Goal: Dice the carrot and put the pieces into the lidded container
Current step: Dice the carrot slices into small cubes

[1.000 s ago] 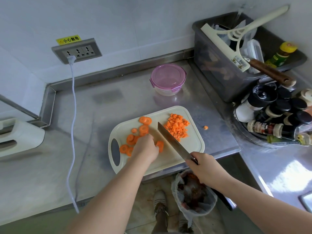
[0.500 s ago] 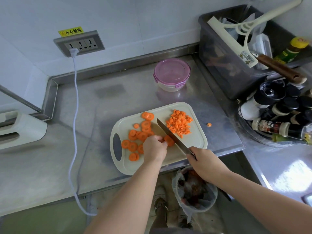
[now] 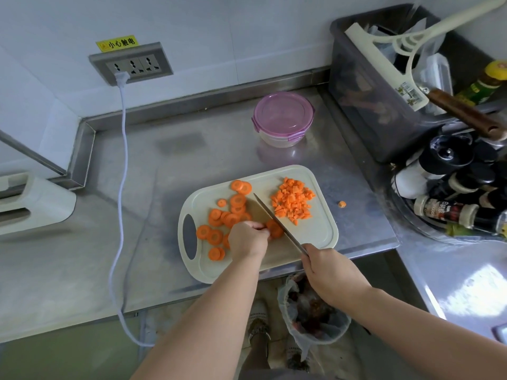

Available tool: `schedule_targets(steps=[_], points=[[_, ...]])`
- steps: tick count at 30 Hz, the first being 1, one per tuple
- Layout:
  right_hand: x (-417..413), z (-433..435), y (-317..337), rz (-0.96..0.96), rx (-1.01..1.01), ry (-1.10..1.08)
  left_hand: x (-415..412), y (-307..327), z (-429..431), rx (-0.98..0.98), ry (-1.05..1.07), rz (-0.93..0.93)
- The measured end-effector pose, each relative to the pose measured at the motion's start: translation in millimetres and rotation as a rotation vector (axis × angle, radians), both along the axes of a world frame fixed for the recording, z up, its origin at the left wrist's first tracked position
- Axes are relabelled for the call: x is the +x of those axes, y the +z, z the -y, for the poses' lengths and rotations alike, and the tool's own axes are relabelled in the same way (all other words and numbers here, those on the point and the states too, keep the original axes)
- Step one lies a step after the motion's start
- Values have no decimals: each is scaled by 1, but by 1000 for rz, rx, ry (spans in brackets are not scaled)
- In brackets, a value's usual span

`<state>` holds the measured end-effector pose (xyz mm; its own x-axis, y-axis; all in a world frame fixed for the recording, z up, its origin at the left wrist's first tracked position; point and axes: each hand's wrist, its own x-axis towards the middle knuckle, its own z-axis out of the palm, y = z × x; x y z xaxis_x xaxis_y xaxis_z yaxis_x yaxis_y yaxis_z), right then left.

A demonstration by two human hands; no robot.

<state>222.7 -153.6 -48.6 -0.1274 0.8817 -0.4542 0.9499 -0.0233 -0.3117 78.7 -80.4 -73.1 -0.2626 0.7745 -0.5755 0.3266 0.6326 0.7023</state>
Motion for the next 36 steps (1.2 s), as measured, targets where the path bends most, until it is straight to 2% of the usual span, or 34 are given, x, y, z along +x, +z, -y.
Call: schedule_targets(steps=[10, 19, 36], points=[[7, -10, 25, -117, -33, -182, 0, 2, -1, -7, 59, 68], [-6, 2, 28, 14, -11, -75, -1, 3, 0, -10, 51, 93], [-10, -2, 32, 75, -59, -47, -3, -4, -1, 0, 29, 92]])
